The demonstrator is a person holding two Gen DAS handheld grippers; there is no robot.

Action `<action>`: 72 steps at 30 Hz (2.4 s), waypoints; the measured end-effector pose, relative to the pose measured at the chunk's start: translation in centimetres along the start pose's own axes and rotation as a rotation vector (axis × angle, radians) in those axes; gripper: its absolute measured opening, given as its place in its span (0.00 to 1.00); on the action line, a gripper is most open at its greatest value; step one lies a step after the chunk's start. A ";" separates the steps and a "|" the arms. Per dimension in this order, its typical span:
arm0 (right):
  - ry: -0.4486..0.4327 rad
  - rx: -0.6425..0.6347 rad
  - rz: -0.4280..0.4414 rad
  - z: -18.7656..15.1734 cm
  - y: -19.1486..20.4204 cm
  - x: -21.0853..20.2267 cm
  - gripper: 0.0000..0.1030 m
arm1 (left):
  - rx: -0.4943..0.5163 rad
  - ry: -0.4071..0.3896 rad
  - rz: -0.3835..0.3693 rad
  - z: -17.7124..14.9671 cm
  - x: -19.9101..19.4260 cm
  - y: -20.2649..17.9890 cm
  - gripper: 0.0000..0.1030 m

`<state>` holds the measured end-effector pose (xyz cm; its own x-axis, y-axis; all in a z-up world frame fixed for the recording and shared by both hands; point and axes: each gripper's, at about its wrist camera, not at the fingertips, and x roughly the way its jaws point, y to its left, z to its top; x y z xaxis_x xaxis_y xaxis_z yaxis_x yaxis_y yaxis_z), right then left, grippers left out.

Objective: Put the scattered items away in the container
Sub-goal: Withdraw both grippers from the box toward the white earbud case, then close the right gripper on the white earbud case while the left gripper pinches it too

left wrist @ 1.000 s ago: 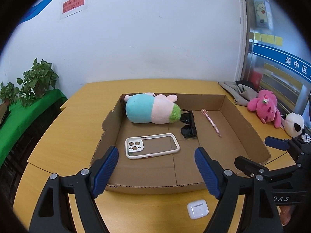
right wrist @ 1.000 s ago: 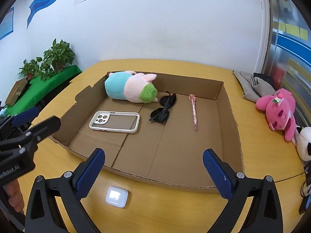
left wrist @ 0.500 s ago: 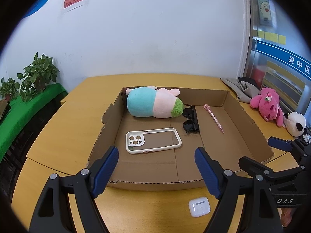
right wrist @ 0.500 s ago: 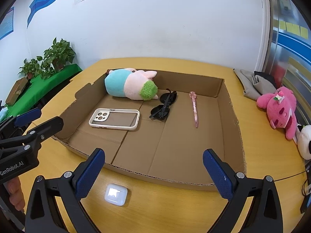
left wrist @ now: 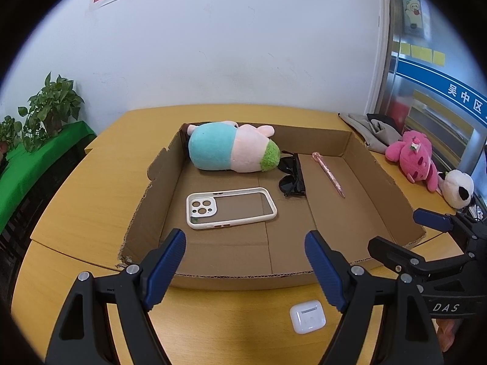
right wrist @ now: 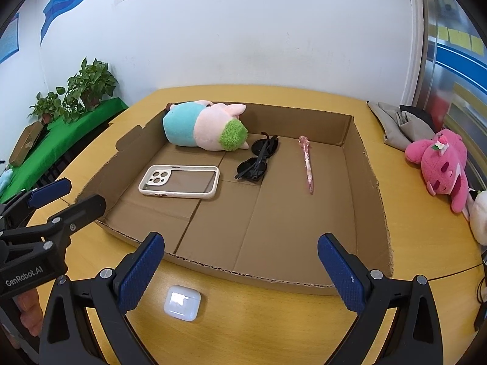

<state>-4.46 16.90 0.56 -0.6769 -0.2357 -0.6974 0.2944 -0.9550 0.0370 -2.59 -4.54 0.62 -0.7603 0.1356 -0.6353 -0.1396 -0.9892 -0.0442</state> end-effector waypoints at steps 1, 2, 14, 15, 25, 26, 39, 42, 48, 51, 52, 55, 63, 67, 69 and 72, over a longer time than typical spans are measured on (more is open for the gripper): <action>0.005 0.000 0.005 -0.2 0.0 0.1 0.99 | 0.006 0.005 -0.004 -0.1 0.1 0.0 0.78; 0.011 -0.002 0.010 -0.5 -0.1 0.3 0.99 | 0.011 0.011 -0.009 -0.3 0.3 -0.1 0.78; 0.202 -0.047 0.179 -6.1 4.1 5.7 0.98 | -0.040 0.193 -0.132 -3.1 3.7 0.5 0.78; 0.219 -0.052 0.174 -6.4 4.4 6.3 0.96 | -0.040 0.211 -0.149 -3.3 4.0 0.5 0.78; 0.266 -0.124 0.121 -8.3 5.7 8.2 0.55 | -0.075 0.331 -0.208 -5.5 5.9 0.7 0.74; 0.263 -0.122 0.123 -8.4 5.5 8.0 0.46 | -0.077 0.341 -0.222 -5.6 6.1 0.6 0.73; 0.204 -0.022 0.215 -9.1 4.0 5.4 0.46 | -0.258 0.530 -0.565 -8.5 9.3 -0.3 0.49; 0.211 -0.031 0.213 -9.0 4.1 5.4 0.46 | -0.273 0.542 -0.572 -8.8 9.6 -0.4 0.31; 0.212 -0.026 0.215 -8.8 3.9 5.5 0.46 | -0.284 0.525 -0.578 -8.4 9.1 -0.1 0.21; 0.207 -0.027 0.219 -8.7 3.8 5.4 0.46 | -0.269 0.515 -0.572 -8.0 8.9 -0.4 0.20; 0.202 -0.024 0.222 -8.6 3.7 5.3 0.46 | -0.267 0.511 -0.574 -7.9 8.7 -0.4 0.19; 0.180 -0.015 0.234 -8.6 3.5 5.0 0.46 | -0.260 0.497 -0.580 -7.6 8.3 -0.3 0.19; 0.151 0.014 0.256 -8.4 2.9 4.6 0.46 | -0.278 0.445 -0.677 -6.8 7.6 -0.1 0.17; 0.130 0.022 0.269 -8.3 2.6 4.5 0.46 | -0.282 0.431 -0.693 -6.5 7.6 -0.2 0.17; 0.121 0.025 0.276 -8.3 2.5 4.4 0.46 | -0.268 0.424 -0.690 -6.3 7.5 -0.4 0.17; 0.103 0.027 0.283 -8.1 2.2 4.1 0.46 | -0.242 0.408 -0.687 -5.9 7.1 -0.7 0.17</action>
<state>-1.08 15.26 -8.04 -0.4983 -0.4750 -0.7253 0.4426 -0.8587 0.2583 -4.16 -3.16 -8.42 -0.2595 0.7287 -0.6337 -0.3132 -0.6843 -0.6586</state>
